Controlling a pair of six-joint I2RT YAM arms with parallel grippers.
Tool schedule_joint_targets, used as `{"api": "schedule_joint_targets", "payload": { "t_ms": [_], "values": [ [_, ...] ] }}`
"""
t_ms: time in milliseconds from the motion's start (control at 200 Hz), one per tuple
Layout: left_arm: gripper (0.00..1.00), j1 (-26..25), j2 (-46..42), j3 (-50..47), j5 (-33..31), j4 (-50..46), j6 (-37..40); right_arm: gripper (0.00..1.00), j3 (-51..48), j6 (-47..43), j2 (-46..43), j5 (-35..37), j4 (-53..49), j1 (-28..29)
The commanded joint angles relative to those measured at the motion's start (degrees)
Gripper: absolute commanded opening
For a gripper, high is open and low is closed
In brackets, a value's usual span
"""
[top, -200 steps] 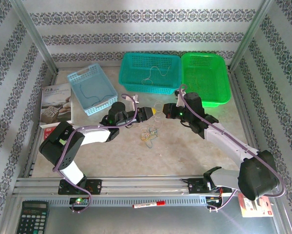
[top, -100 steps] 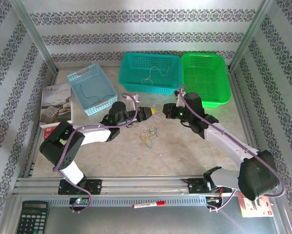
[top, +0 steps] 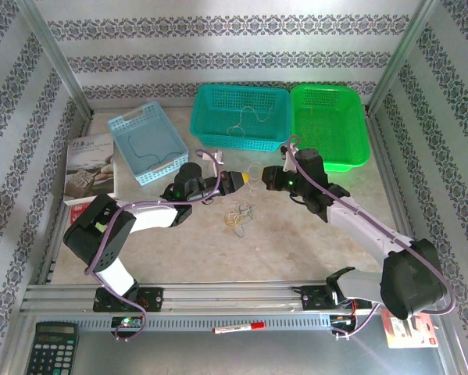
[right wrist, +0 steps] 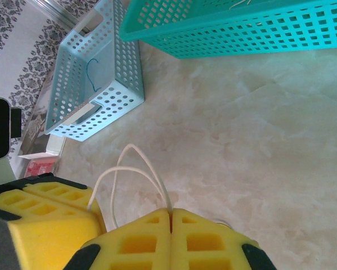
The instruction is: Untangle the cables
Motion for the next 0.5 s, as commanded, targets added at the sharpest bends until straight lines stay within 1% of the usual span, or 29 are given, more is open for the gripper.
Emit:
{"api": "schedule_joint_targets", "payload": {
  "t_ms": [0, 50, 210, 235, 320, 390, 495],
  "values": [
    [0.03, -0.68, -1.05, 0.76, 0.47, 2.19, 0.25, 0.0, -0.65, 0.52, -0.05, 0.31, 1.76, -0.74],
    [0.0, -0.69, -1.05, 0.72, 0.56, 2.22, 0.19, 0.0, -0.63, 0.57, -0.02, 0.1, 1.79, -0.74],
    [0.0, -0.68, -1.65, 1.25, 0.98, 2.61, 0.2, 0.0, -0.55, 0.39, -0.27, -0.22, 1.71, -0.74],
    [0.0, -0.74, -1.85, 1.34, 0.91, 2.73, 0.1, 0.04, -0.62, 0.34, -0.34, -0.14, 1.65, -0.74],
    [0.0, -0.68, -2.85, 1.66, 0.21, 2.82, -0.51, 0.25, -1.03, 0.16, -0.88, 0.43, 1.61, -0.97],
    [0.0, -0.68, -3.7, 1.88, -0.65, 2.68, -1.69, 0.39, -1.63, 0.02, -1.33, 0.81, 1.53, -1.32],
    [0.0, -0.67, -4.76, 3.16, -1.23, 0.92, -2.69, 0.52, -3.02, -0.26, -2.26, 1.44, 1.83, -1.78]
  ]
}}
